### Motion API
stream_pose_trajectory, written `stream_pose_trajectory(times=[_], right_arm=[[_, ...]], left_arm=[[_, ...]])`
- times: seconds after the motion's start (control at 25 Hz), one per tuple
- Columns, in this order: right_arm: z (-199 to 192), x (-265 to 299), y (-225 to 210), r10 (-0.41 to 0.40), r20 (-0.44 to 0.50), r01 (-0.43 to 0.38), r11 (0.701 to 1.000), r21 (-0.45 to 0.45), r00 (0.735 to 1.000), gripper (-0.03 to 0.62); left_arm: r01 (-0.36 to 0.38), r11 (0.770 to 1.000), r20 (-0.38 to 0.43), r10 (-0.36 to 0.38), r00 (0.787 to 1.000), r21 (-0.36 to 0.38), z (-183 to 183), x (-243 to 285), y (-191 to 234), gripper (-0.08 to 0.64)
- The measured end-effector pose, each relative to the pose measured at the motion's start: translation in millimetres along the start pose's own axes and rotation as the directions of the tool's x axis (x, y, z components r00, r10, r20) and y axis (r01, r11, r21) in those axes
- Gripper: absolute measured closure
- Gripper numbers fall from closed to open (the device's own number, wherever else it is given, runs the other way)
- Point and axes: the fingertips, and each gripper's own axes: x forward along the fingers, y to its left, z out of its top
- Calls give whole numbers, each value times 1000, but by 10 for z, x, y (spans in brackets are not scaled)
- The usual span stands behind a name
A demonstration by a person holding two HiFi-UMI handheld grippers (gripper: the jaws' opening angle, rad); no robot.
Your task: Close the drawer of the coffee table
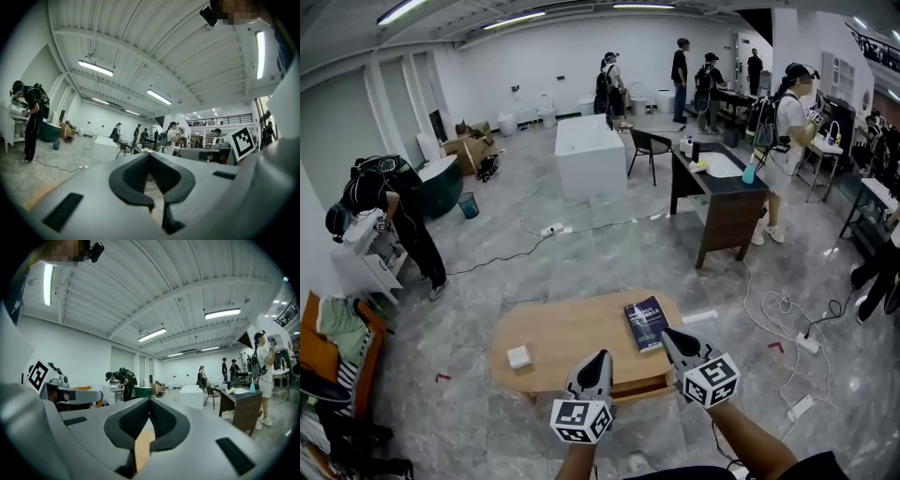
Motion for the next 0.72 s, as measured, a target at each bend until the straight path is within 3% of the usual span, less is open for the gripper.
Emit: stream_pose_trajectory(times=[0.72], right_arm=[[-52, -48, -148, -1, -10, 2, 1000, 19, 1000, 581]], left_arm=[[8, 1000, -38, -8, 999, -10, -107, 194, -113, 557]])
